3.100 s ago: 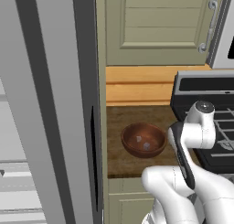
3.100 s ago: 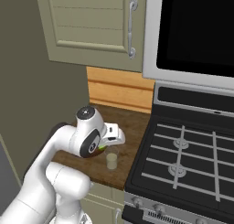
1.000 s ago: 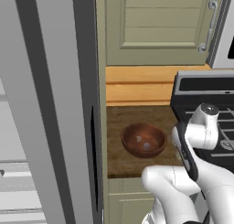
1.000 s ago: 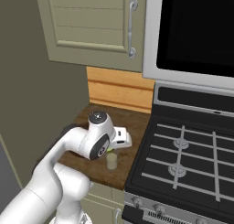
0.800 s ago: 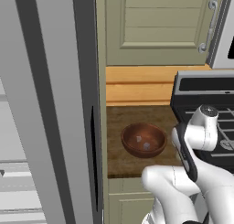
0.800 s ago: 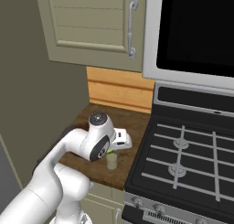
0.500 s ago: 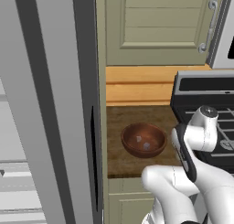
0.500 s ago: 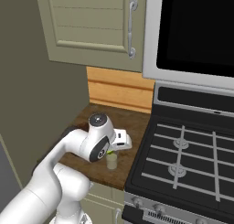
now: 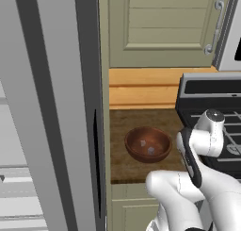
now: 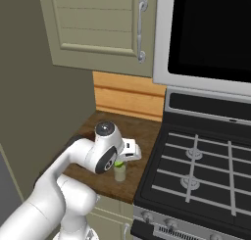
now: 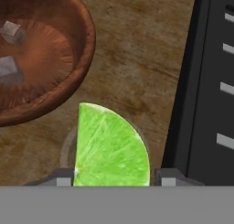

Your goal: Grab a lemon wedge from the fridge and one ice cube from the ice bowl, and put them in the glass of lemonade.

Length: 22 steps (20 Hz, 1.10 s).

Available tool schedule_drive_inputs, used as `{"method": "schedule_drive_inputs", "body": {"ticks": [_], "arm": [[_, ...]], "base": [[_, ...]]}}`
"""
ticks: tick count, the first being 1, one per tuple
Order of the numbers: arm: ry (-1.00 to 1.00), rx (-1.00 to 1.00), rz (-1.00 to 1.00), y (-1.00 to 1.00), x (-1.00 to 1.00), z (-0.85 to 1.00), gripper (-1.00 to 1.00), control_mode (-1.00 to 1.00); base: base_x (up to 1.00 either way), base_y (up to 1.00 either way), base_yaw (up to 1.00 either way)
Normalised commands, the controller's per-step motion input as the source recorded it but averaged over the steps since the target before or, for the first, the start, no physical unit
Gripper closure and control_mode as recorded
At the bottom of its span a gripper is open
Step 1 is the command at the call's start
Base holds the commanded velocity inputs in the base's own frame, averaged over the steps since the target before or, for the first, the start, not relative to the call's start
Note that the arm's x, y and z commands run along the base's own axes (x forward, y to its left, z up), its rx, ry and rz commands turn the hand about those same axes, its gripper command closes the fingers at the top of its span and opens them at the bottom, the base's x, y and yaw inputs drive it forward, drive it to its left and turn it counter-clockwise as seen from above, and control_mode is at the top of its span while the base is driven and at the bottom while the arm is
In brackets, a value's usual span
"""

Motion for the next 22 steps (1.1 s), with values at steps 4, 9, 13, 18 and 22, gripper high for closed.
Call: {"method": "schedule_drive_inputs", "body": {"ticks": [4, 9, 13, 18, 22], "arm": [[0.00, 0.00, 0.00, 0.00, -0.01, 0.00, -1.00, -1.00], [-0.01, 0.00, 0.00, 0.00, -0.17, 0.00, -1.00, -1.00], [-0.04, 0.00, 0.00, 0.00, -0.26, 0.12, -1.00, -1.00], [-0.03, 0.00, 0.01, 0.00, -0.15, 0.27, -1.00, -1.00], [0.00, 0.00, 0.02, 0.01, -0.11, 0.02, -1.00, -1.00]], "base": [[0.00, 0.00, 0.00], [0.00, 0.00, 0.00], [0.00, 0.00, 0.00], [0.00, 0.00, 0.00], [0.00, 0.00, 0.00]]}}
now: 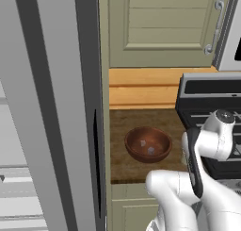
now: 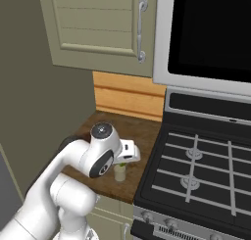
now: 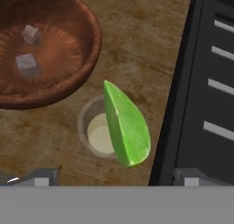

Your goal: Grab a lemon wedge from the fridge and one ice cube from the ice bowl, and put them in the glass of lemonade.

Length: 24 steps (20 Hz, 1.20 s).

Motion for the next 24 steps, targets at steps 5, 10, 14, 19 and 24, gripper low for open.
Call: {"method": "schedule_drive_inputs", "body": {"ticks": [5, 10, 14, 19, 24], "arm": [[-0.02, 0.00, 0.00, 0.15, -0.16, 0.08, -1.00, -1.00], [-0.04, 0.00, 0.00, 0.18, -0.25, 0.21, -1.00, -1.00], [-0.08, 0.01, 0.00, 0.00, -0.16, 0.07, -1.00, -1.00], [-0.05, 0.02, 0.00, 0.05, 0.00, 0.22, -1.00, -1.00], [-0.10, 0.02, 0.00, 0.10, 0.00, 0.22, -1.00, -1.00]], "base": [[0.00, 0.00, 0.00], [0.00, 0.00, 0.00], [0.00, 0.00, 0.00], [0.00, 0.00, 0.00], [0.00, 0.00, 0.00]]}}
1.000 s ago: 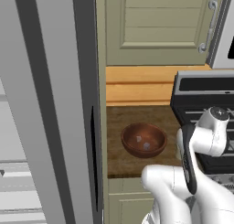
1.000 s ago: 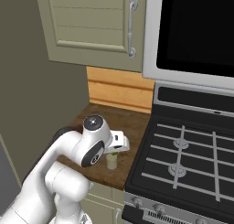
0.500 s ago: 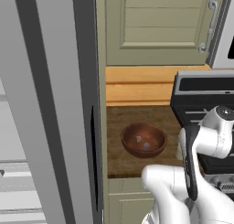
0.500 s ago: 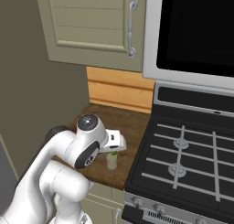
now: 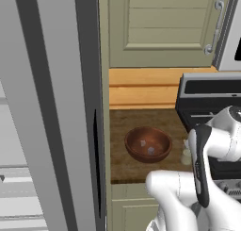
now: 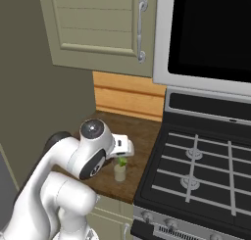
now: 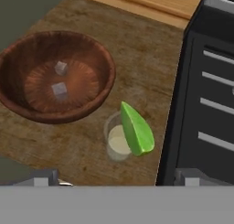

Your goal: Grab a lemon wedge from the fridge and one ice cube from the ice bowl, and put them in the glass of lemonade.

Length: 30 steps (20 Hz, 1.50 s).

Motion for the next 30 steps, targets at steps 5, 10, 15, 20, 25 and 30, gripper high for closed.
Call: {"method": "schedule_drive_inputs", "body": {"ticks": [5, 10, 15, 20, 25, 30], "arm": [[-0.13, 0.01, 0.00, 0.21, 0.00, 0.18, -1.00, -1.00], [-0.07, 0.00, 0.00, 0.38, 0.00, 0.05, -1.00, -1.00], [-0.02, 0.00, 0.02, 0.64, -0.05, 0.00, -1.00, -1.00], [0.15, -0.07, 0.02, 0.86, 0.32, -0.01, -1.00, -1.00], [0.29, -0.18, 0.02, 0.43, 0.55, -0.32, -1.00, -1.00], [0.16, -0.03, 0.05, 0.04, 0.36, -0.65, -1.00, -1.00]], "base": [[0.00, 0.00, 0.00], [0.00, 0.00, 0.00], [0.00, 0.00, 0.00], [0.00, 0.00, 0.00], [0.00, 0.00, 0.00], [0.00, 0.00, 0.00]]}}
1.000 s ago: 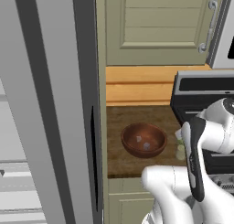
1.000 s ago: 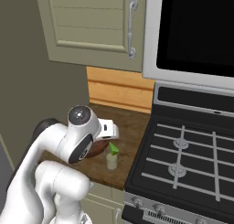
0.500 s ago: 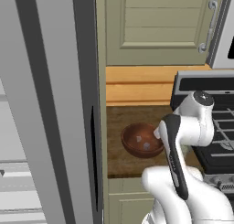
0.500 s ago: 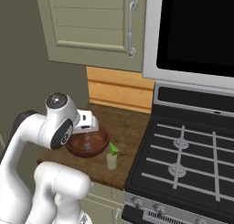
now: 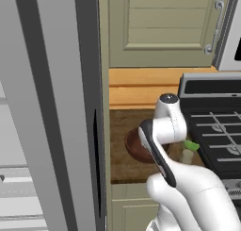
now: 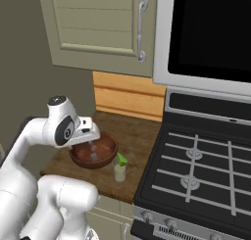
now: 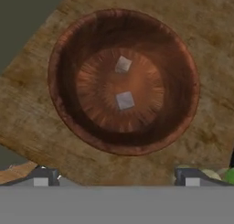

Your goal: Grab a lemon wedge from the fridge and one ice cube from the ice bowl, and put them in the glass of lemonade.

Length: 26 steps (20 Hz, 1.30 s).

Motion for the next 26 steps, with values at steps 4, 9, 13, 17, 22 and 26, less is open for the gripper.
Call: {"method": "schedule_drive_inputs", "body": {"ticks": [4, 9, 13, 17, 22, 26], "arm": [[0.17, 0.00, 0.03, 0.00, 0.49, -0.63, -1.00, -1.00], [0.07, 0.00, 0.00, -0.01, 0.33, -0.27, -1.00, -1.00], [0.11, 0.02, 0.00, 0.00, 0.33, -0.04, -1.00, -1.00], [0.00, 0.11, 0.00, -0.06, 0.06, -0.29, -1.00, -1.00], [-0.10, 0.11, 0.00, 0.00, 0.00, -0.34, -1.00, -1.00], [-0.09, 0.04, 0.00, 0.00, 0.00, -0.13, -1.00, -1.00]], "base": [[0.00, 0.00, 0.00], [0.00, 0.00, 0.00], [0.00, 0.00, 0.00], [0.00, 0.00, 0.00], [0.00, 0.00, 0.00], [0.00, 0.00, 0.00]]}}
